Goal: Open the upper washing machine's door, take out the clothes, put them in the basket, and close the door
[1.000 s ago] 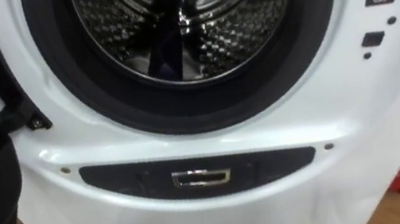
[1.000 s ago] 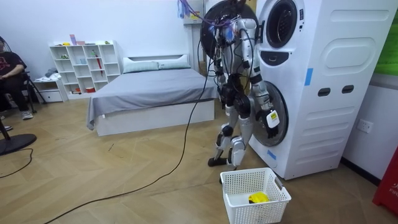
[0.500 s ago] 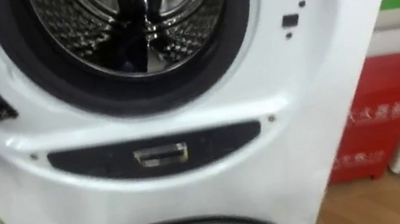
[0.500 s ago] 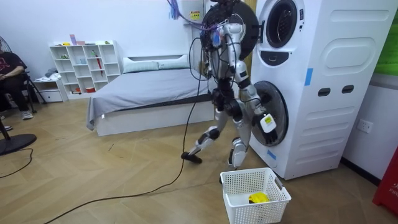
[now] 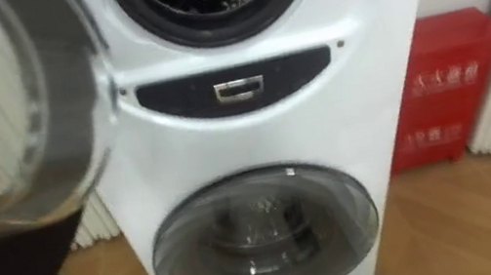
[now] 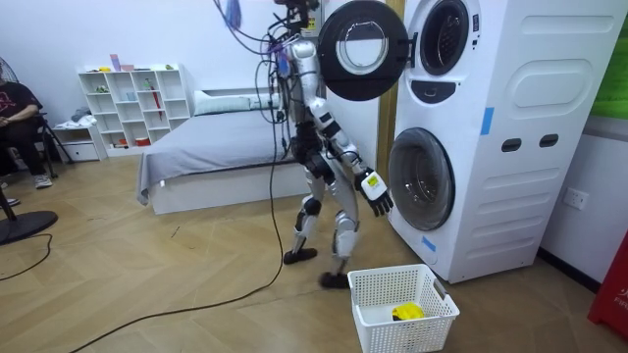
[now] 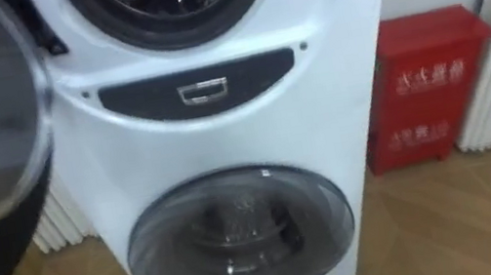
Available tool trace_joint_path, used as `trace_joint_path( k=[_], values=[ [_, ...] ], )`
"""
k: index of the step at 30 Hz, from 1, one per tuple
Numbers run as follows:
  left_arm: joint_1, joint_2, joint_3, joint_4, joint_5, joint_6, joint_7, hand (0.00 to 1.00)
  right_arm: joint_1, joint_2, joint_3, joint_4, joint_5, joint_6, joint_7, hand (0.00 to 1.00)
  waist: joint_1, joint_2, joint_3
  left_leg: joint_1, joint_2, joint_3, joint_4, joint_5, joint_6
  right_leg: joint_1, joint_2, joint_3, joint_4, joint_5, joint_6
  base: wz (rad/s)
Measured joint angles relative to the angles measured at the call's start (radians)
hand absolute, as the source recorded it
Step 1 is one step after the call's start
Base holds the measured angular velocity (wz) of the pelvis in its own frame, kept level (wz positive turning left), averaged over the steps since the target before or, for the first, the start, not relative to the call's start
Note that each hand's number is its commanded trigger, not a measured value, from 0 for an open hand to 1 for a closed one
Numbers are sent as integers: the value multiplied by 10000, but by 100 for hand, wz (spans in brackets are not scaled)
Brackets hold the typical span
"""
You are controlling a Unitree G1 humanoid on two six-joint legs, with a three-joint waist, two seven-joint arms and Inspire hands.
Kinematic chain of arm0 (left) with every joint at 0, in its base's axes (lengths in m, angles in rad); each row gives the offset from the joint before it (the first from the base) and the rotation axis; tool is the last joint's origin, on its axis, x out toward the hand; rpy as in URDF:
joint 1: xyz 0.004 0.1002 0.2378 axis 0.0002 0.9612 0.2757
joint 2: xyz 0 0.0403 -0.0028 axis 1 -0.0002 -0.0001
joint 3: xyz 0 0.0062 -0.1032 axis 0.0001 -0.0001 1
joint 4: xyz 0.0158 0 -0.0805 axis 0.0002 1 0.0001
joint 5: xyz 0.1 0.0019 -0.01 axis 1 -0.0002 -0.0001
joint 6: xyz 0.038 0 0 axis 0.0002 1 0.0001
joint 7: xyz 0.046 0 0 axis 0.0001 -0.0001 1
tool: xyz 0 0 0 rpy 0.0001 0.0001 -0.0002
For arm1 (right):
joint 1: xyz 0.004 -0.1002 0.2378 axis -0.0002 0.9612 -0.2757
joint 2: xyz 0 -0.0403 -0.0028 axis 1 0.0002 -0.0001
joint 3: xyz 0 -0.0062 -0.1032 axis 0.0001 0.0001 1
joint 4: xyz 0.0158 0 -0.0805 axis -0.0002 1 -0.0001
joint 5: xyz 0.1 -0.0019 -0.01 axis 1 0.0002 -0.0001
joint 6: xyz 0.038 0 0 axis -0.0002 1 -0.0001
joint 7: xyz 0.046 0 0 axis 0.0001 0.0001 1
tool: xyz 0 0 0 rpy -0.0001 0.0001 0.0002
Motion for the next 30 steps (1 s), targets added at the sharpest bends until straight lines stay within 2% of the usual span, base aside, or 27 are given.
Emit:
trace_joint_path(
  k=[1,2,3,4,5,6,7,9,10,12,15,18,21,23,24,26,28,30],
  values=[
    [245,86,5,-11,5,-12,18,0,14,9,33,-57,295,-14,-33,0,24,-235,-103,17,-5,349,-145,193,-74,552,-137,51,416,-525,30,44],
    [363,121,4,-14,7,-9,21,0,13,13,48,-63,453,-45,-38,0,38,-306,-127,10,6,491,-171,266,-131,873,-160,58,428,-775,54,33],
    [537,151,9,-27,11,-8,2,0,8,19,48,-61,502,-164,-80,0,166,-587,-147,-10,9,678,-134,335,-225,1337,-181,128,-45,-1168,66,15],
    [604,149,21,-29,10,-5,-18,0,1,25,38,-57,501,-226,-97,0,284,-652,-124,-37,7,678,-97,362,-272,1405,-134,99,-491,-1289,128,-12],
    [753,118,35,-30,-5,7,-54,0,-31,58,44,-140,489,-262,-142,0,567,-568,-226,-204,-5,632,-103,497,-426,1578,126,78,-1423,-1362,120,-53],
    [805,84,147,-31,-11,7,-67,0,-114,92,156,-294,499,-275,-151,0,925,-510,-223,-346,-116,390,-246,613,-371,1708,390,90,-2353,-1360,73,-85],
    [846,11,470,-18,-19,16,-49,0,-116,123,371,-589,508,-270,-114,0,1129,-453,-219,-416,-174,170,-412,739,-337,1834,546,19,-3090,-1224,-233,-69],
    [869,12,770,-18,-315,9,-32,0,-23,198,455,-822,497,-269,-55,0,1037,-467,-222,-323,-239,-247,-782,1022,-324,2136,739,-71,-3780,-880,-268,-6],
    [870,11,901,-26,-474,-19,-23,0,-19,173,449,-823,476,-268,-64,0,1043,-548,-233,-217,-251,-274,-1016,1159,-332,2269,787,-84,-4029,-766,-267,12],
    [909,11,1077,-20,-845,-86,-14,0,-20,134,425,-825,405,-275,-86,0,1058,-526,-249,-153,-200,-300,-1232,1269,-363,2434,897,-103,-4447,-574,-290,2],
    [1123,-11,1188,-15,-1217,-113,23,0,-3,202,435,-909,304,-283,-81,0,1091,-635,-196,-198,-131,-311,-1371,1319,-388,2525,1011,-167,-4850,-369,-339,0],
    [1325,-52,1208,-25,-1525,-109,0,0,37,247,435,-1358,302,-325,-96,0,1140,-667,-204,-257,-106,-437,-1476,1343,-424,2616,1076,-299,-5215,-193,-375,8],
    [1469,-75,1577,9,-1681,-176,1,0,184,243,427,-1401,190,-506,-231,0,1087,-648,-144,-177,-190,-1012,-1488,1365,-436,2945,1068,-730,-5342,-168,-372,38],
    [1580,-64,1706,9,-1997,-220,136,0,372,236,423,-1532,199,-523,-285,0,1083,-641,-137,-142,-227,-1240,-1480,1364,-437,3120,1074,-873,-5417,-173,-364,39],
    [1618,-78,1898,-2,-2037,-220,269,0,479,235,409,-1729,143,-528,-307,0,1080,-647,-131,-144,-247,-1397,-1481,1363,-438,3242,1077,-1023,-5550,-173,-364,31],
    [1674,-79,2263,-48,-2423,-218,441,0,628,219,389,-2034,57,-591,-309,0,1117,-602,-106,-115,-253,-1432,-1480,1359,-446,3366,1104,-986,-5673,-172,-365,21],
    [1708,-80,3111,-261,-3124,-218,726,0,767,213,335,-2053,-36,-710,-341,0,1329,-476,-49,112,-260,-1424,-1487,1343,-469,3682,1122,-1001,-5857,-171,-363,3],
    [1726,-73,3656,-762,-3768,-220,1140,0,891,216,134,-2114,-173,-728,-457,0,1324,-329,-69,166,-265,-1470,-1497,1316,-507,3808,1127,-1098,-5906,-171,-363,14]
  ],
)
